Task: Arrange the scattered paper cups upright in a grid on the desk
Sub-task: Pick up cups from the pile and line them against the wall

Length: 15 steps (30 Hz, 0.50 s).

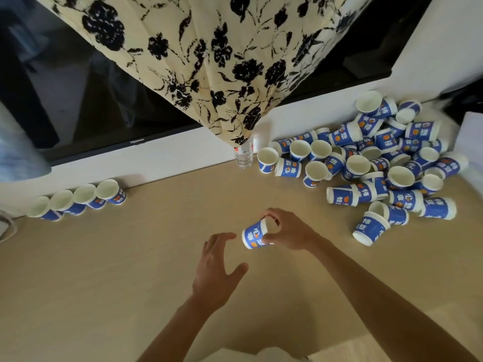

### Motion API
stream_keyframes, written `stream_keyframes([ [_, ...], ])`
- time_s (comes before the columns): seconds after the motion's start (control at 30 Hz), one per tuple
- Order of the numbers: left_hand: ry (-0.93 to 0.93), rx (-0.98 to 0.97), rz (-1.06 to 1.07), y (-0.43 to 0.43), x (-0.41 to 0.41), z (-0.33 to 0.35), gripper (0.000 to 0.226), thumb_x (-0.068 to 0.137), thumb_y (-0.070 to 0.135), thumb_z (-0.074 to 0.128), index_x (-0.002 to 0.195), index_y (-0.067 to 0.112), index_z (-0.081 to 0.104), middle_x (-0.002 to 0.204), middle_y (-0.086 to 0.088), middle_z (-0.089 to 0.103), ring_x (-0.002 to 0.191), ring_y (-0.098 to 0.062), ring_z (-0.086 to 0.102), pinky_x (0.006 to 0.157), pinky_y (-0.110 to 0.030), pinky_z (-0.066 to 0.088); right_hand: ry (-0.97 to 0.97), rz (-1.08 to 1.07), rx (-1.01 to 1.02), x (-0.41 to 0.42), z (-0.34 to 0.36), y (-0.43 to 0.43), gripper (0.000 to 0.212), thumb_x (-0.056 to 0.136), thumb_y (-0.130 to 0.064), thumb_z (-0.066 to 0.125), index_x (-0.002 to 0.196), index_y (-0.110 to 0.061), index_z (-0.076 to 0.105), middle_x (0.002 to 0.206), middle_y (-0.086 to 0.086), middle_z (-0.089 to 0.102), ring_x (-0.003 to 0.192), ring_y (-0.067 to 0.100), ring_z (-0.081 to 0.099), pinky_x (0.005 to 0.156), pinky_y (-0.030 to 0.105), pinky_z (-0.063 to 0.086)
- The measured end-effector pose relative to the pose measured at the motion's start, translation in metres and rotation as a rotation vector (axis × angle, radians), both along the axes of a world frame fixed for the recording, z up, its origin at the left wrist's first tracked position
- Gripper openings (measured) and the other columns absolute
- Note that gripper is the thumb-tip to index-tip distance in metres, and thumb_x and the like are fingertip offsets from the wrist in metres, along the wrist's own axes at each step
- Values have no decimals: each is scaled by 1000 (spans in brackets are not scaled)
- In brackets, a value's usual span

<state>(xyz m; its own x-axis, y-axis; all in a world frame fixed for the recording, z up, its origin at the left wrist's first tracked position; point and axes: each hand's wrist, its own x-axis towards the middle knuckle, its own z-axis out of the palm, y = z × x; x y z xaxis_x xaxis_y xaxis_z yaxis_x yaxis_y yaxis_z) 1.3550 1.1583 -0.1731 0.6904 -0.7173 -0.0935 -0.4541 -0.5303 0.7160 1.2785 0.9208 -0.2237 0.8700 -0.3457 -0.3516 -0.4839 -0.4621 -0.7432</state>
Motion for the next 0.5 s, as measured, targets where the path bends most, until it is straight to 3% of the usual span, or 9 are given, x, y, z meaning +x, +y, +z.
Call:
stream_keyframes([
  [0.1, -77, 28, -49, -16, 1, 2, 76, 70, 47, 66, 138, 18, 50, 131, 10, 51, 119, -13, 46, 97, -24, 32, -16, 90, 98, 5, 24, 25, 70, 70, -33, 83, 130, -28, 48, 104, -10, 59, 93, 6, 58, 82, 25, 49],
  [0.17, -72, 39, -62, -25, 2, 3, 81, 69, 43, 71, 141, 17, 47, 128, 10, 55, 118, -15, 49, 98, -25, 28, -47, 106, 146, 7, 34, 38, 74, 66, -39, 82, 128, -33, 43, 107, -7, 62, 96, 11, 62, 86, 31, 54],
  [0.23, -42, 45, -66, -32, 4, 3, 82, 70, 39, 78, 142, 19, 46, 125, 11, 59, 115, -17, 57, 100, -30, 38, -75, 89, 205, 10, 43, 45, 74, 61, -45, 79, 124, -37, 42, 106, -6, 65, 98, 14, 64, 84, 35, 56],
  [0.37, 15, 31, 11, -31, 10, 4, 78, 72, 40, 85, 139, 21, 48, 128, 4, 62, 110, -19, 63, 96, -45, 50, -57, 94, 310, 15, 56, 35, 79, 63, -55, 79, 130, -36, 41, 107, -8, 68, 101, 11, 65, 85, 29, 54],
  [0.43, 37, -3, 62, -26, 13, 2, 76, 71, 38, 87, 136, 19, 51, 126, 4, 62, 109, -19, 62, 93, -44, 53, -106, -25, 348, 19, 51, 13, 80, 66, -58, 79, 133, -32, 45, 109, -8, 68, 102, 8, 66, 88, 31, 53],
  [0.5, 70, -19, 117, -19, 17, 1, 75, 70, 33, 89, 134, 18, 52, 125, 4, 61, 109, -18, 61, 87, -33, 56, -165, -272, 211, 25, 38, -20, 75, 74, -50, 82, 135, -27, 47, 116, -8, 63, 106, 10, 61, 89, 32, 50],
])
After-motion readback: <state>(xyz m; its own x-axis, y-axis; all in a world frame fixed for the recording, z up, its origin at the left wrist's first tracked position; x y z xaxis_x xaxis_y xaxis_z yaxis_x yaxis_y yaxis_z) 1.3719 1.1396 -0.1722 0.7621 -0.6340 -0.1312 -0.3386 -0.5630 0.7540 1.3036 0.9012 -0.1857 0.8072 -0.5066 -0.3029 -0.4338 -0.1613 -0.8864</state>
